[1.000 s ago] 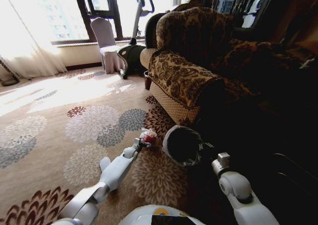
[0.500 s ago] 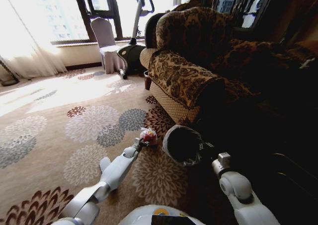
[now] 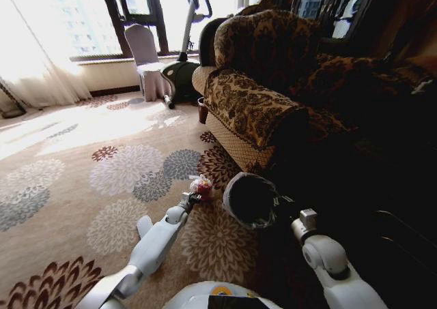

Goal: Pick up the trash from the ground and place it into the trash bin.

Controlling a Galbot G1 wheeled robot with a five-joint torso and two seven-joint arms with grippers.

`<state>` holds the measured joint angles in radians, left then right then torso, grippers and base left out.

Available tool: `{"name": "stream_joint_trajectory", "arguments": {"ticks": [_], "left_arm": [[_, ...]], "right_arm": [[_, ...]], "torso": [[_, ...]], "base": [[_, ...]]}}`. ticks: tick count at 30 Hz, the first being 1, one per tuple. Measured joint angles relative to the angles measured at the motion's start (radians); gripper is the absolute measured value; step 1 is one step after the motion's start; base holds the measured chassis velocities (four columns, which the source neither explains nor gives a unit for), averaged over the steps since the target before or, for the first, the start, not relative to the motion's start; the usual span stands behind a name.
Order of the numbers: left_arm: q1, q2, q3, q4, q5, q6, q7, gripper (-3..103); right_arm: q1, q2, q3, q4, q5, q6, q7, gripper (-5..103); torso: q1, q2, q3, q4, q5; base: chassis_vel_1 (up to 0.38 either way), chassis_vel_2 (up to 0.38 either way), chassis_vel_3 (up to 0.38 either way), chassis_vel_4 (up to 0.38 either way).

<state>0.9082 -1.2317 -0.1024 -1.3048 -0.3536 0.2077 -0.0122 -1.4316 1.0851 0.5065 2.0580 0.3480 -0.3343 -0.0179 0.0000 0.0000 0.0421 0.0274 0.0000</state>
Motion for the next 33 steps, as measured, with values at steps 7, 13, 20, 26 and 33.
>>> {"name": "stream_joint_trajectory", "arguments": {"ticks": [7,13,20,26,33], "left_arm": [[0.165,0.017,-0.14,-0.218,0.075,0.006,-0.008,3],[0.352,0.019,-0.235,-0.396,0.143,-0.048,-0.03,0],[0.368,0.012,-0.249,-0.451,0.188,-0.123,-0.045,0],[0.406,0.013,-0.314,-0.5,0.175,-0.177,-0.043,0],[0.397,0.019,-0.349,-0.503,0.156,-0.232,-0.039,0]], "right_arm": [[0.026,-0.079,-0.032,0.008,0.13,-0.018,0.0,1],[0.085,-0.219,-0.082,0.0,0.231,-0.025,0.0,1],[0.081,-0.301,-0.08,-0.007,0.286,-0.025,0.0,1],[0.269,-0.369,-0.235,-0.075,0.344,-0.05,-0.001,1],[0.472,-0.365,-0.352,-0.211,0.45,-0.093,-0.001,1]], "torso": [[0.0,0.0,0.0,0.0002,0.0004],[0.0,0.0,0.0,0.0011,0.0001],[0.0,0.0,0.0,-0.0013,-0.0004],[0.0,0.0,0.0,0.0007,-0.0001],[0.0,0.0,0.0,0.0,-0.0002]], "base": [[0.009,0.01,0.017,0.012],[0.054,0.074,0.075,0.071],[0.081,0.093,0.096,0.085],[0.115,0.115,0.112,0.111],[0.141,0.149,0.15,0.138]]}}
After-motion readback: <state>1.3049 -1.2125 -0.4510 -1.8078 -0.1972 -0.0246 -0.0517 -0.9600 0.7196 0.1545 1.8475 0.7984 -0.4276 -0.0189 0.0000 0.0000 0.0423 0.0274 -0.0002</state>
